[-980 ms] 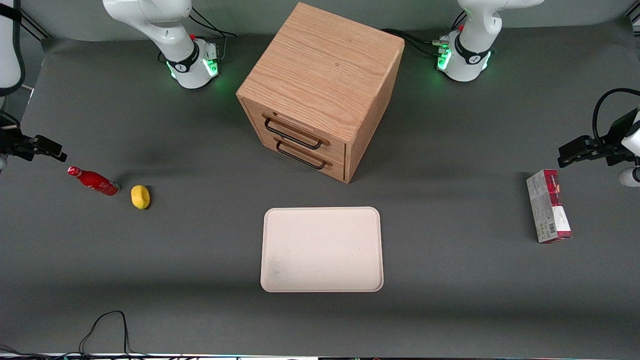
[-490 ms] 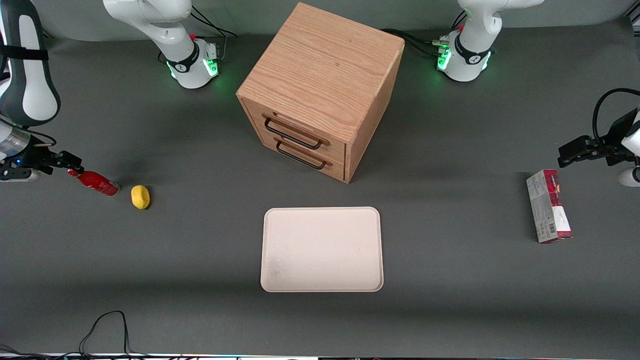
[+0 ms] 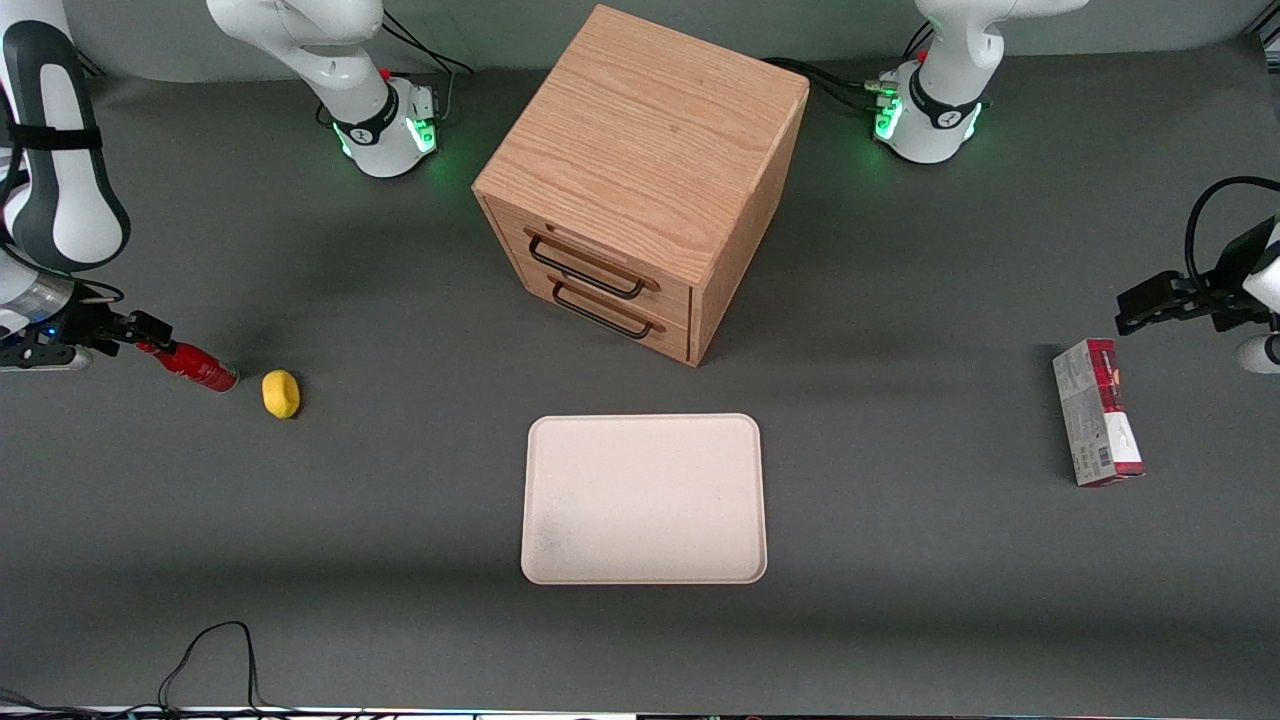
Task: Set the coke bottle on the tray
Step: 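Close the right gripper around the bottle's cap end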
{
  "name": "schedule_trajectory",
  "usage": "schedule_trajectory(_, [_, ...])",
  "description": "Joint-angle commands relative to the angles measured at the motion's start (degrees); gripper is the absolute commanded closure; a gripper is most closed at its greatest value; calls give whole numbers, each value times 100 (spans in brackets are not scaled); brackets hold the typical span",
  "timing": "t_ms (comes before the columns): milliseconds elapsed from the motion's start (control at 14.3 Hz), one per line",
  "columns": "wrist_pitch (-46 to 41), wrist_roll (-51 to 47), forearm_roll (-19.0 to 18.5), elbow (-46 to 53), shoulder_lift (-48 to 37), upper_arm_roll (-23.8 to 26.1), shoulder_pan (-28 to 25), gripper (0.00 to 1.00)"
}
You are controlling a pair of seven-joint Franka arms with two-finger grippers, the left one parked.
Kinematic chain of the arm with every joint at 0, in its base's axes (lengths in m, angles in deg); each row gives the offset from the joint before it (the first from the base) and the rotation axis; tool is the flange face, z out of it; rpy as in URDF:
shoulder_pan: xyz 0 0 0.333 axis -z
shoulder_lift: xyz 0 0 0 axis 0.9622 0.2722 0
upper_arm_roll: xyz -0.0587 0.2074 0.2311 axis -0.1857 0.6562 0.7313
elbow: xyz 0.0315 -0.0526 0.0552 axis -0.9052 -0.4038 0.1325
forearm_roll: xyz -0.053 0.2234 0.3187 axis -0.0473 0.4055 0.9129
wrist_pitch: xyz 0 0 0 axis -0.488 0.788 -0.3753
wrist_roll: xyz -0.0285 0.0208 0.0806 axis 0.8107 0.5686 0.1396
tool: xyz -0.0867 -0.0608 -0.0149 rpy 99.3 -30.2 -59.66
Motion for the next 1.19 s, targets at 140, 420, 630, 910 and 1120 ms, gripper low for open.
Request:
schedule_trajectory(140, [110,229,151,-89,17,0,58,13])
schedule_trajectory(420, [119,63,369,-80,26,8,76,99])
schedule_trajectory(630, [67,-7,494,-10,26,52,85,100])
schedule_trajectory(910, [-746,-938,406,804,-9,368,-29,100])
schedule_trajectory(1120, [-2161,-1579,327,2008,-1,544,-73,100])
